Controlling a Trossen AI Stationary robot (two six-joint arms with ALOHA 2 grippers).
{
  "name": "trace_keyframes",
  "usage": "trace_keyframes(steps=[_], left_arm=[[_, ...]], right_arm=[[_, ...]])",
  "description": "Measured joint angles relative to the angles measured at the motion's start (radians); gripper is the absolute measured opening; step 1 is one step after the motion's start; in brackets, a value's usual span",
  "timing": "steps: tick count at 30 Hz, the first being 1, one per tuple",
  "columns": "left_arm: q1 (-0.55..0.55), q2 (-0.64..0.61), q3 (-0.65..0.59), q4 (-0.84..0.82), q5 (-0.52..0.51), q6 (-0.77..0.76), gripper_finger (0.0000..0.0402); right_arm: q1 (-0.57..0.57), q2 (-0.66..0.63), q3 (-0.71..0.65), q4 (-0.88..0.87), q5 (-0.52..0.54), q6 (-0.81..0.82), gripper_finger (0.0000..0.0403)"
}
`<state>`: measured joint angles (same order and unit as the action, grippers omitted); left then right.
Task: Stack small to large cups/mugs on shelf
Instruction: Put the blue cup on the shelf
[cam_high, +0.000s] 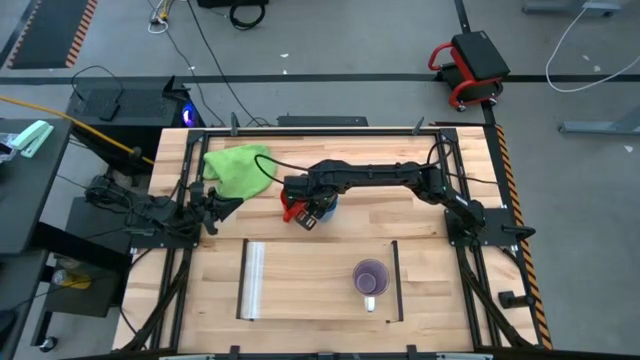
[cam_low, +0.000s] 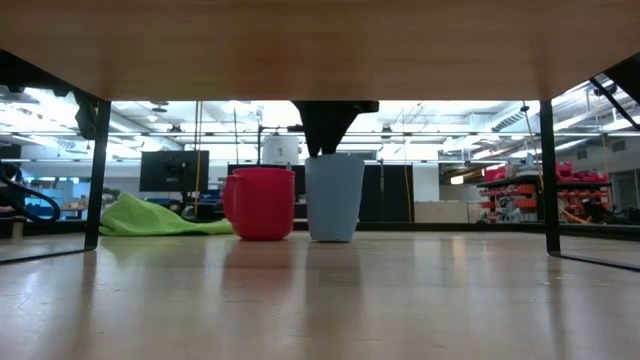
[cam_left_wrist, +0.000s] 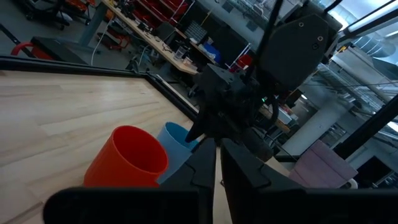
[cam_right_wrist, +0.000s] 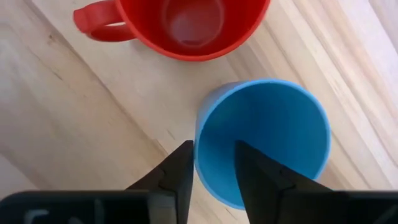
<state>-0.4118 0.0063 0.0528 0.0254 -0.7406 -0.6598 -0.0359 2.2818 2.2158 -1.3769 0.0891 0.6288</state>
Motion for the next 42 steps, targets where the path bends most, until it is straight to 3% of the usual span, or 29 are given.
trace_keyframes(steps=[13,19,27,37,40,42], left_arm=[[0.000,0.000,0.000,0.011,0.000,-0.010,0.0052],[0.000,0.000,0.004,0.178,0.001,0.034,0.0065],[0.000,0.098,0.224,0.166,0.003,0.187,0.0061],[0.056,0.565,0.756,-0.398,-0.010,0.105,0.0063],[0.129,0.728,0.938,-0.639,0.039,0.027,0.0062],[0.203,0.837,1.048,-0.764,0.130,-0.012,0.0063]], right_arm=[[0.017,-0.011,0.000,0.004,0.000,-0.001,0.0128],[0.026,-0.086,0.000,0.016,0.008,0.004,0.0128],[0.074,-0.251,0.000,0.016,0.044,0.023,0.0128],[0.167,-0.486,0.001,-0.024,0.215,0.119,0.0128],[0.206,-0.541,0.001,-0.088,0.265,0.162,0.0128],[0.241,-0.574,0.001,-0.140,0.301,0.200,0.0128]])
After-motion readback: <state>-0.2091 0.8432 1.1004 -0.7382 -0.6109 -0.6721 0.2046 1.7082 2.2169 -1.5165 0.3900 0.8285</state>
